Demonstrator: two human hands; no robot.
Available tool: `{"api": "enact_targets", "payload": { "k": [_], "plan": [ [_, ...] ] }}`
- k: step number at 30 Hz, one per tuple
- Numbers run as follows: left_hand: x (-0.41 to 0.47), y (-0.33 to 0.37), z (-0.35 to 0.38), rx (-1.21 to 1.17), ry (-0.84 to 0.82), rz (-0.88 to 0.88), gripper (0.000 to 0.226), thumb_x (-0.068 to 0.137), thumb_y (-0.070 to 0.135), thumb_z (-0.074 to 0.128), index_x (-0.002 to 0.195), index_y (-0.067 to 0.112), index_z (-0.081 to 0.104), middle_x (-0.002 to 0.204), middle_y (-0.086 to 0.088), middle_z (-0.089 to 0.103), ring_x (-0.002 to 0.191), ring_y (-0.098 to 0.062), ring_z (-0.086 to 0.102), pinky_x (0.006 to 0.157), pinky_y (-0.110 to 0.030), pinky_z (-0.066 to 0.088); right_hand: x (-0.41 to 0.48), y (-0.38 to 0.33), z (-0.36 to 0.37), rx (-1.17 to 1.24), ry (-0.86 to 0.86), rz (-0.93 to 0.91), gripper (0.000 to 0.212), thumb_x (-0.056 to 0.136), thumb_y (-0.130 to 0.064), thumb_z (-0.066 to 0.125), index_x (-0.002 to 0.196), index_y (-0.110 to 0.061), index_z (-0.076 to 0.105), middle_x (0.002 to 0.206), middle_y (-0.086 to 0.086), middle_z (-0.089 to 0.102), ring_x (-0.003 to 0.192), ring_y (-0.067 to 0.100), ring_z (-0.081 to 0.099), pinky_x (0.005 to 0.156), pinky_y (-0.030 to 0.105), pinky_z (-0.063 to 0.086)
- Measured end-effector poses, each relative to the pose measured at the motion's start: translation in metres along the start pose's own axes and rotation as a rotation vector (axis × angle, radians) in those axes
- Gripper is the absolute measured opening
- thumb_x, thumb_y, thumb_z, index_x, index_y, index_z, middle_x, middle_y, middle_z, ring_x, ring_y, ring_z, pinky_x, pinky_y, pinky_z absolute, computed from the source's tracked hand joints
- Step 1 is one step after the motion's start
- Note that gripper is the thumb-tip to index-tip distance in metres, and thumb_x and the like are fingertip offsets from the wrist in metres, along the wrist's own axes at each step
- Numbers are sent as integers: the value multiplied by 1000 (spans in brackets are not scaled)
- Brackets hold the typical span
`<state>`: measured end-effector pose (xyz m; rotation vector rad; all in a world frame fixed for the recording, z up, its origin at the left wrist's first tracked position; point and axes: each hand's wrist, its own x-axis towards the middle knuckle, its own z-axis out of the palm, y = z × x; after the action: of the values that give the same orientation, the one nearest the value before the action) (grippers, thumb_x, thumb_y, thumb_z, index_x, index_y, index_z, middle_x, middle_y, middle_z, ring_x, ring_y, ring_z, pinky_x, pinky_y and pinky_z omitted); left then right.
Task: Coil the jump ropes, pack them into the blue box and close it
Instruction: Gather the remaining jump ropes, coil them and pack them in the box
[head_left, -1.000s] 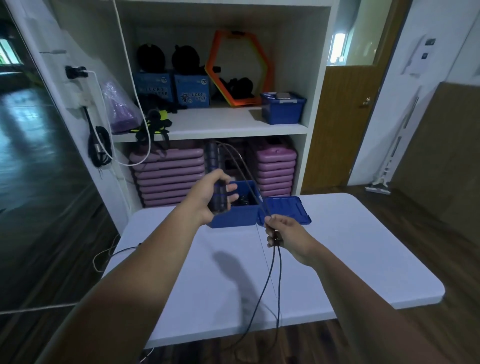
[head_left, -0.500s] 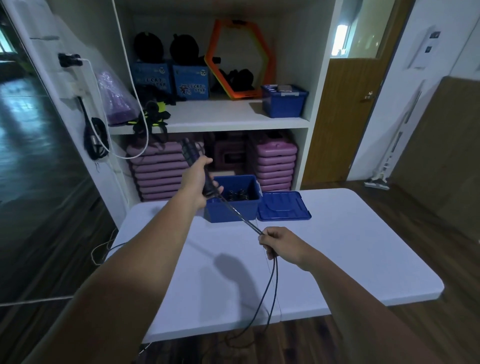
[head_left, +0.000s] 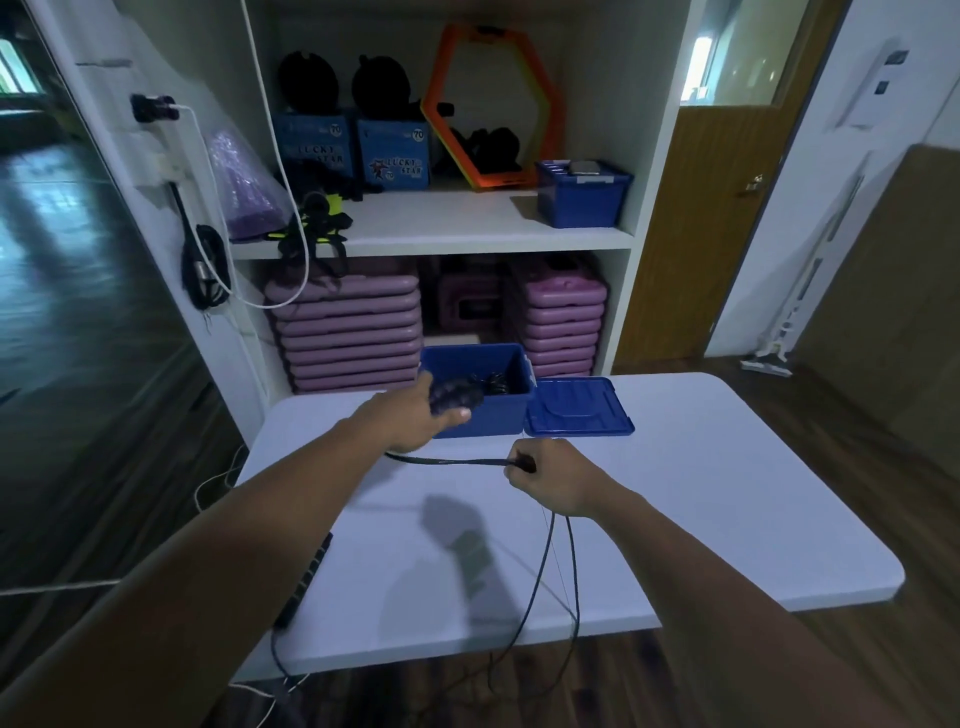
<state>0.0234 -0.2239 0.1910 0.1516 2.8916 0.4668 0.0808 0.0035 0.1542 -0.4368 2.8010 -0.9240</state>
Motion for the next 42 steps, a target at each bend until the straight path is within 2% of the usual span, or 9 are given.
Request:
{"api": "enact_targets", "payload": {
  "k": [6,13,17,20,26,31,34,37,42],
  "plan": [
    [-23,3,-1,254,-125,260,50,94,70,39,117,26,49,83,12,51,79,-16,53,64,-30,38,8,2,-2,13,70,-53,14,99,-30,54,91,-20,61,81,-1,62,72,16,55,65,31,45],
    [-37,1,-22,-54,-222,408,28,99,63,35,97,48,58,80,26,61,75,5,57,73,-23,41,11,-9,-20,233,144,-115,17,96,-28,61,88,-14,66,76,-5,60,68,8,50,64,22,40],
    [-39,-3,-34,-224,-273,457,31,89,69,46,103,45,61,82,5,70,76,-16,65,76,-38,53,14,-9,-32,477,155,-118,11,92,-26,67,88,-16,65,75,7,58,69,16,49,66,32,44],
    [-43,0,-39,-320,-356,477,36,84,64,52,107,37,59,78,5,68,68,-15,59,66,-37,49,15,-10,-40,548,192,-138,15,91,-25,68,92,-10,65,80,19,61,73,18,56,71,39,50],
    [-47,9,-45,-655,-457,506,53,80,40,60,123,12,50,85,-12,60,60,-19,49,50,-27,40,12,-16,-35,669,236,-150,15,99,-14,55,90,-12,66,75,1,61,67,8,56,65,22,51],
    [-40,12,-46,-931,-307,396,52,87,39,63,126,7,51,89,-13,64,60,-17,50,52,-28,41,11,-13,-13,766,248,-45,24,103,-20,48,93,-8,66,68,4,54,60,13,50,59,26,50],
    [-30,19,-47,-1000,-88,278,25,95,39,62,113,22,59,94,-12,66,61,-14,56,54,-29,42,8,-8,-1,729,204,4,26,103,-22,47,100,-4,65,67,2,54,61,14,51,60,28,51],
    [-14,21,-47,-978,174,121,32,91,49,65,110,26,53,108,-9,66,79,-13,63,61,-28,46,5,-5,2,624,138,40,19,101,-25,51,104,-11,64,72,3,55,64,14,56,69,30,53],
    [0,15,-29,-246,435,-13,54,85,59,65,115,22,42,98,0,63,85,-27,61,65,-37,45,5,-14,-7,325,50,25,24,98,-25,55,121,-25,61,90,-2,56,74,16,59,68,28,58]
  ]
}}
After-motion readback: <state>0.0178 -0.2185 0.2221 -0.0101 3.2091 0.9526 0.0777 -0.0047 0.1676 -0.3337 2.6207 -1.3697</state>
